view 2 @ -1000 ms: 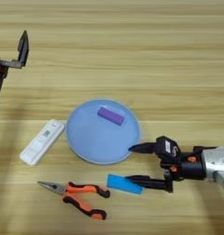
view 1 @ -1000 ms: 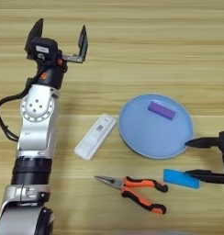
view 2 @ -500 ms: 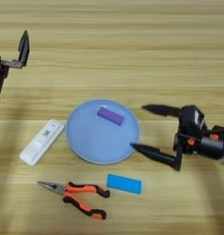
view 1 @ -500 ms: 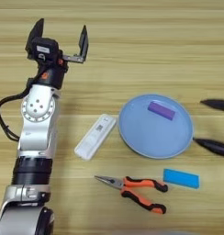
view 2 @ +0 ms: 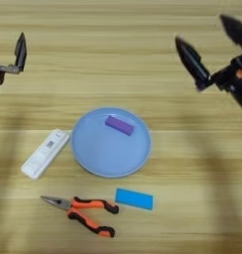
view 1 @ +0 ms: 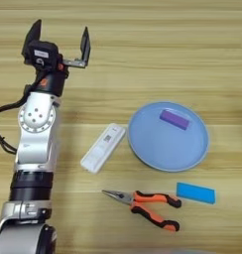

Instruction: Move the objects on the table

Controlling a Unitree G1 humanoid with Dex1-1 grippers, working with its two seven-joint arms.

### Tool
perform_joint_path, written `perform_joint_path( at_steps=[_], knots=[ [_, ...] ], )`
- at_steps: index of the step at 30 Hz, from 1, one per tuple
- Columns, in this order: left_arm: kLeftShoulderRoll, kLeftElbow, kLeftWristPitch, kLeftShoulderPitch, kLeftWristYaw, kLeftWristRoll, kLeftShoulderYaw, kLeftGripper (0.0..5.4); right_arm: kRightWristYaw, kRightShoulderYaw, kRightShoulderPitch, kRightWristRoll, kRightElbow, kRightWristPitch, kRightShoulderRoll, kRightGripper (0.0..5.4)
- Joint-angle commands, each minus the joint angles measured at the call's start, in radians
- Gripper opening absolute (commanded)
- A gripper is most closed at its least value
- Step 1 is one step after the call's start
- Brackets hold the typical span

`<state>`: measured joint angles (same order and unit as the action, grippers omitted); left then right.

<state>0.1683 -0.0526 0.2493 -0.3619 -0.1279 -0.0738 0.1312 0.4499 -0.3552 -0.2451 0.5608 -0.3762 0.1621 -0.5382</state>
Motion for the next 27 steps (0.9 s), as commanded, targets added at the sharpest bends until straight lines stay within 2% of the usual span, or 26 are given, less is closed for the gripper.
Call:
perform_joint_path(
  at_steps=[1, 5, 9, 14, 17, 21, 24, 27],
  knots=[
    [0.007, 0.007, 0.015, 0.021, 0.008, 0.006, 0.006, 5.40, -0.110, 0.007, -0.004, -0.146, -0.011, -0.080, 0.047, 5.40],
    [0.007, 0.001, 0.016, 0.034, 0.008, -0.008, 0.016, 5.40, -0.183, 0.016, 0.027, -0.224, 0.012, -0.136, 0.112, 5.40],
    [0.002, -0.019, 0.027, 0.045, 0.015, -0.017, 0.027, 5.40, -0.214, 0.045, 0.069, -0.302, 0.091, -0.214, 0.168, 5.40],
    [-0.011, -0.053, 0.076, 0.076, 0.032, 0.001, 0.026, 5.40, -0.280, 0.067, 0.089, -0.373, 0.226, -0.311, 0.252, 5.40],
    [-0.024, -0.118, 0.098, 0.080, 0.033, -0.032, 0.043, 5.40, -0.308, 0.069, 0.085, -0.415, 0.366, -0.421, 0.285, 5.40],
    [-0.033, -0.235, 0.143, 0.076, 0.044, -0.033, 0.062, 5.40, -0.319, 0.062, 0.063, -0.413, 0.519, -0.544, 0.315, 5.40],
    [-0.041, -0.270, 0.185, 0.094, 0.046, -0.013, 0.052, 5.40, -0.316, 0.066, 0.046, -0.419, 0.610, -0.628, 0.322, 5.40],
    [-0.045, -0.304, 0.204, 0.107, 0.041, -0.006, 0.043, 5.40, -0.307, 0.066, 0.025, -0.403, 0.691, -0.676, 0.329, 5.40]
  ],
)
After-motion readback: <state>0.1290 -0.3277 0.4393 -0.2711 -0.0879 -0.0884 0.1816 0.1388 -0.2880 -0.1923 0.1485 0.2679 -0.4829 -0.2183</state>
